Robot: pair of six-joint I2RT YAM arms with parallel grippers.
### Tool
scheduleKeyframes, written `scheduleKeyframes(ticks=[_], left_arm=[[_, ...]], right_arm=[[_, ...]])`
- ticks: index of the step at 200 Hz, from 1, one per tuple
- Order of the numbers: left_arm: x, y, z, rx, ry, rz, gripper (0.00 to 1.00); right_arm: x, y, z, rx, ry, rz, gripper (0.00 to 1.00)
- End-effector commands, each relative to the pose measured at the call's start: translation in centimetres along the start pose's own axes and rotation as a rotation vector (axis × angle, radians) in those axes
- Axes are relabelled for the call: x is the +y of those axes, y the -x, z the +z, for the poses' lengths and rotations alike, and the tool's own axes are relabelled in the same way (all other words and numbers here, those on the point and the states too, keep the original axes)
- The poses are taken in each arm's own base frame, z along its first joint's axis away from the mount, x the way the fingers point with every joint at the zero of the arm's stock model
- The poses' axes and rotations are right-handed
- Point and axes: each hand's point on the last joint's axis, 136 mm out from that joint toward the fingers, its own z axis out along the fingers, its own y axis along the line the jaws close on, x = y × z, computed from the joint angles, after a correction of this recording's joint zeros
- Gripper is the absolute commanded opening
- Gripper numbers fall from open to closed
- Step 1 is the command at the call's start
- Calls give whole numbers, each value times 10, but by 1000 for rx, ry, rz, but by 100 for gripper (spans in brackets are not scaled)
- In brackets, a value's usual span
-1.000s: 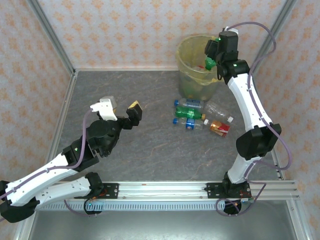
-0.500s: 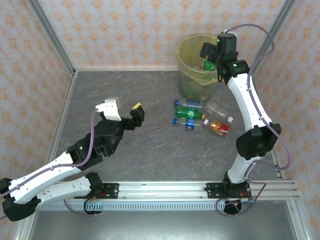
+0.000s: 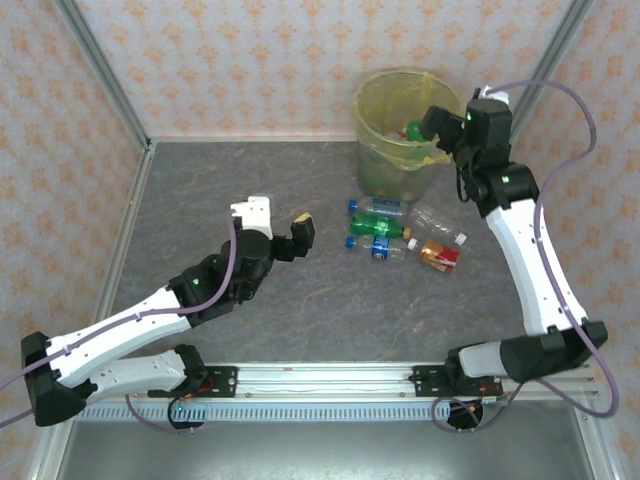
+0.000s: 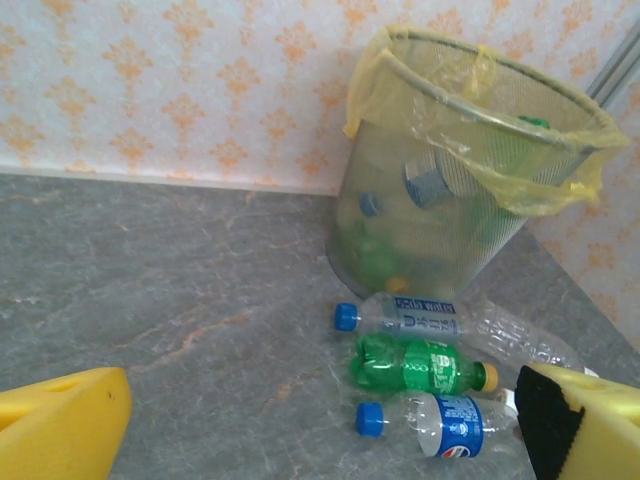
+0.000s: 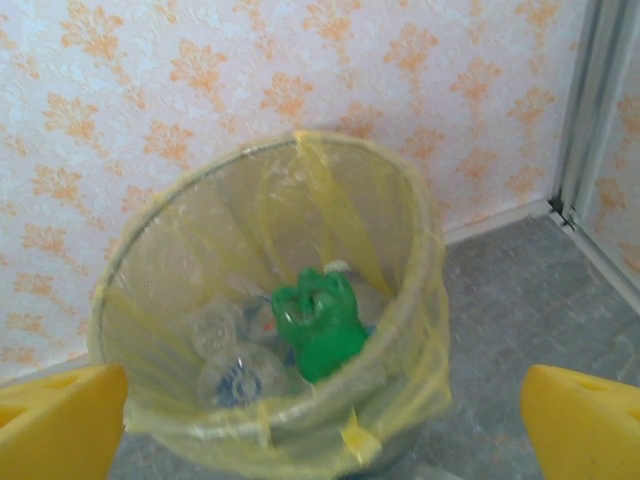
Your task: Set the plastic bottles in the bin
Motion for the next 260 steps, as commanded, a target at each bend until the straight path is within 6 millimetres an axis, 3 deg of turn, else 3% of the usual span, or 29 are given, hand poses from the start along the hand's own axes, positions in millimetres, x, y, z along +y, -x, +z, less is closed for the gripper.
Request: scheduleKeyframes(ticks=[1,36,54,117,201,260], left_arm=[[-16,6,8,11,-75,-67,99],[-25,-15,29,96,-104,-68,99],[-26,-25,38,136,-98,-57,99],[-31,-42,50,193,-110,-50,99],[-38,-47,49,216,-146,-42,99],[-45,-52,49,248,-179,-4,99]], right_arm=[[-8,-24,-7,40,17,35,100],[-26,-80,-7,163,-9,94,100],[-31,-101,-18,181,15,184,100],[-31,-202,-13,349,114,654,82],[-23,-276,0,467,56,1063,75],[-10,-303,14,533,17,1162,75]])
